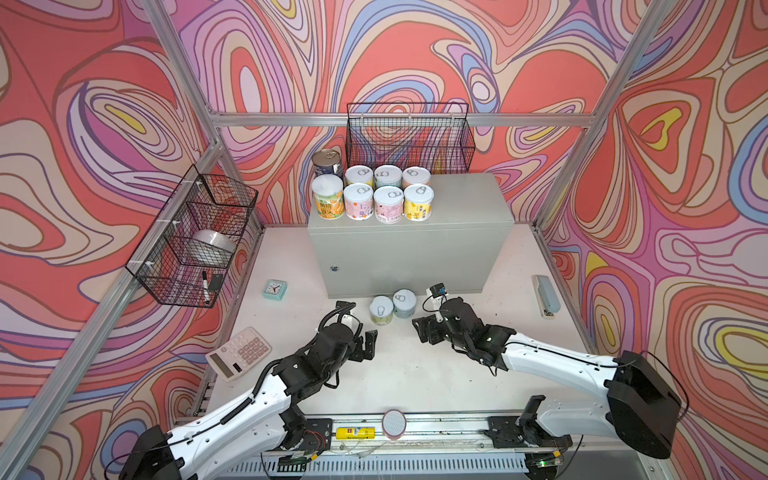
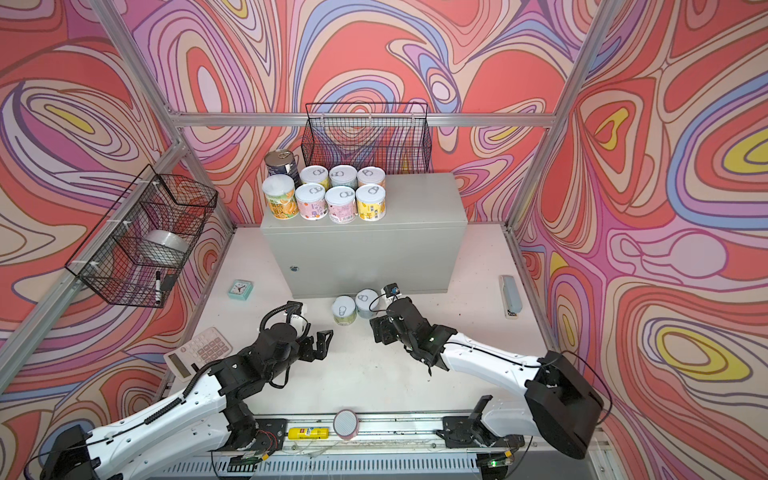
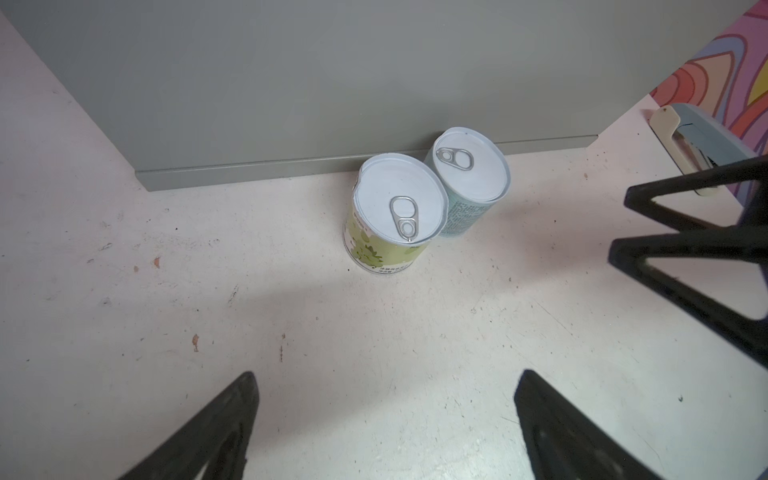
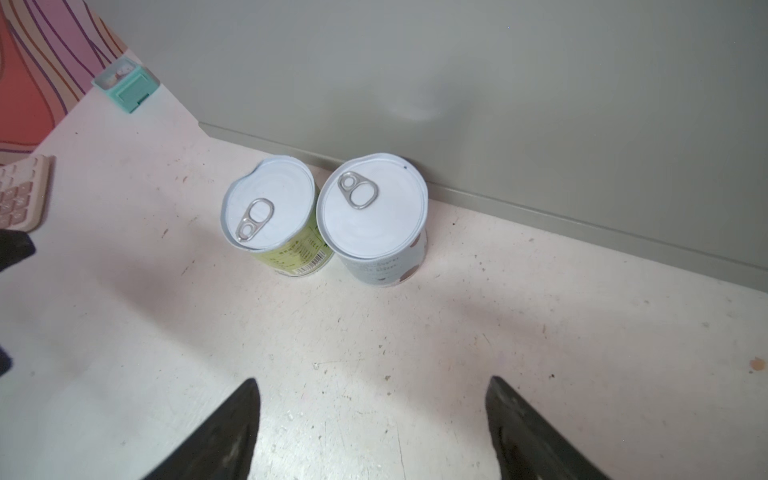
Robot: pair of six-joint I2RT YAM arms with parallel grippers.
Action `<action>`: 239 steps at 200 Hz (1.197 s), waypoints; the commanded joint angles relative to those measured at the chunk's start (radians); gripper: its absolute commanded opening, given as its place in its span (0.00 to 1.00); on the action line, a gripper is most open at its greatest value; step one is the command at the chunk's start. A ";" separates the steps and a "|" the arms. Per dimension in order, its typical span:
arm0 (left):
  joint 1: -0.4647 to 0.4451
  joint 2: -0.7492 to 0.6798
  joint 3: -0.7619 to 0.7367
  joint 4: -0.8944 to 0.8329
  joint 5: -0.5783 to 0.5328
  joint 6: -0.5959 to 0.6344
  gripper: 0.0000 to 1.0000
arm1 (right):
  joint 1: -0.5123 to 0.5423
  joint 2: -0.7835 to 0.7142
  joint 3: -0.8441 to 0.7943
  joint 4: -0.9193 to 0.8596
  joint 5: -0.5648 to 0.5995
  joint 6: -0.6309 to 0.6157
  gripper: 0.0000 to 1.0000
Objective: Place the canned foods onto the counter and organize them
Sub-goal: 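Close the right gripper on the pale blue-labelled can beside the box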
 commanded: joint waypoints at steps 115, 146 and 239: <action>0.049 0.129 -0.151 0.337 -0.010 -0.075 1.00 | -0.009 0.392 0.046 0.390 0.058 -0.096 0.88; 0.066 0.197 -0.156 0.432 -0.021 -0.059 1.00 | -0.031 0.455 0.090 0.437 0.073 -0.078 0.87; 0.090 0.323 -0.151 0.582 0.012 -0.045 1.00 | -0.069 0.585 0.159 0.528 0.074 -0.074 0.87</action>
